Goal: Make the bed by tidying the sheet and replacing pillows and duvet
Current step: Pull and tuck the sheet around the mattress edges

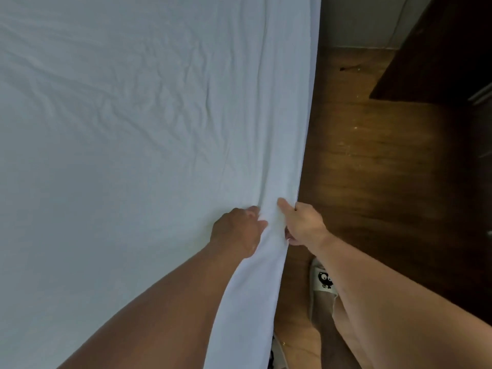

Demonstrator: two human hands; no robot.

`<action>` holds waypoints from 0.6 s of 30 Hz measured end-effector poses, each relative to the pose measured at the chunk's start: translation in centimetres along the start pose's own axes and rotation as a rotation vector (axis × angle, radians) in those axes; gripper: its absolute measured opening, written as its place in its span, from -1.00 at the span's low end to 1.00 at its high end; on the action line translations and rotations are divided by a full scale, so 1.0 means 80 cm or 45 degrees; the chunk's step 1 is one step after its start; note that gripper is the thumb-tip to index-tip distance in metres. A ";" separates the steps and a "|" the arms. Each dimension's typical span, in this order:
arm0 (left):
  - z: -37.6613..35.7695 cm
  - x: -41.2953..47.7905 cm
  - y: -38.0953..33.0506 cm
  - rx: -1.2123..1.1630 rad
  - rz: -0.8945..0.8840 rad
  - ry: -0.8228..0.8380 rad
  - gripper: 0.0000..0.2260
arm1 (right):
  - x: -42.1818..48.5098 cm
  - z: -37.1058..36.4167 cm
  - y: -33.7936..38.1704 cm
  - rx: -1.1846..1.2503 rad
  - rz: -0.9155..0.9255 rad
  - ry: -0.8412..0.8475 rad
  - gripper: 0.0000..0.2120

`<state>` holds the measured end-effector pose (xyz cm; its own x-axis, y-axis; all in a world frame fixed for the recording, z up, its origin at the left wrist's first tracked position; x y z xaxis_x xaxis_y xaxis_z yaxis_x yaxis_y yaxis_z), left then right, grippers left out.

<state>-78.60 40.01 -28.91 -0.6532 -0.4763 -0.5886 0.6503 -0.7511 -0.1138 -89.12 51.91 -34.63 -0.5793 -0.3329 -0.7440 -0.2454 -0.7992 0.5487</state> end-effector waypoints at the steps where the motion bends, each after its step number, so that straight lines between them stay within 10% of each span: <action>1: -0.002 -0.020 0.012 -0.017 0.026 0.009 -0.56 | -0.019 -0.019 -0.003 -0.002 -0.029 0.025 -0.40; 6: -0.049 -0.150 0.095 0.213 0.200 0.170 -0.35 | -0.116 -0.088 -0.055 -0.336 0.023 0.010 -0.42; 18: -0.110 -0.142 0.121 0.237 0.009 0.190 -0.62 | -0.125 -0.128 -0.071 -0.493 0.250 0.034 -0.57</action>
<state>-61.46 42.14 -30.33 -0.5755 -0.4196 -0.7020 0.5630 -0.8258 0.0321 -73.97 54.69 -34.23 -0.5642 -0.5063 -0.6522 0.1800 -0.8463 0.5013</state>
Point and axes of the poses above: each hand's wrist, its own x-axis towards the middle knuckle, its own z-axis out of the back of the hand, y = z × x, the point moved 6 cm from there along x, towards the middle knuckle, and after that the axes turned 1 degree about -y, right-handed, at the moved point
